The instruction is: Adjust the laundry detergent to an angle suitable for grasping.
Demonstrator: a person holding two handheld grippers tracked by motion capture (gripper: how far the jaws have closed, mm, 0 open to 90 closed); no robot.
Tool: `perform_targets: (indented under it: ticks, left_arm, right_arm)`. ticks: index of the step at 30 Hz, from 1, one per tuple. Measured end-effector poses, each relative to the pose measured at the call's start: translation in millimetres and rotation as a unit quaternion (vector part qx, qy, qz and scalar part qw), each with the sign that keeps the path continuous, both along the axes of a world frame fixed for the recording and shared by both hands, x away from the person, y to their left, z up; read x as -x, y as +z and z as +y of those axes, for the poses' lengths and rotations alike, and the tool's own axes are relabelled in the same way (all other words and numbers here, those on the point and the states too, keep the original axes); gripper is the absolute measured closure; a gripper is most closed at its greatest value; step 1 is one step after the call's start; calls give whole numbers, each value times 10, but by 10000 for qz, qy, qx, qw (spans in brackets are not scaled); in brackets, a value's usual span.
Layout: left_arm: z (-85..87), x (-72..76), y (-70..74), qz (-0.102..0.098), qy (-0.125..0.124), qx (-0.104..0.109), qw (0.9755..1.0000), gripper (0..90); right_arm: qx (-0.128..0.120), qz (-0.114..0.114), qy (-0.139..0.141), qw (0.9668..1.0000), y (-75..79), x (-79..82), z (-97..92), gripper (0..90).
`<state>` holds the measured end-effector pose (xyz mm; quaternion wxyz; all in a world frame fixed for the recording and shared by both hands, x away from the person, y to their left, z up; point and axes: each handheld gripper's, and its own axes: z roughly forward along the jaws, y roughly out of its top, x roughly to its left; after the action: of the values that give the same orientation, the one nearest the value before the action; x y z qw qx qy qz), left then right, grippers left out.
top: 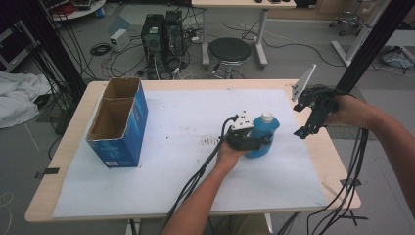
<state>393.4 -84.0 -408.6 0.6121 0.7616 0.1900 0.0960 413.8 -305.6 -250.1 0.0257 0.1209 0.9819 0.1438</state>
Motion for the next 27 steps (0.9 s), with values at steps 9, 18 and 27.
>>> perform_targets:
  ticks: [9, 18, 27]
  left_arm:
    - [78, 24, 90, -71, -192, -14, 9998, 452]
    - [325, 48, 262, -179, -522, -67, 9985, 451]
    - [561, 51, 359, -273, -872, -158, 9957, 451]
  right_arm:
    - [2, -13, -1, 10000, 21, 27, -9, 24]
    - [7, -25, 49, 10000, 22, 54, 34, 24]
    - [-11, -29, 78, 10000, 37, 83, 73, 24]
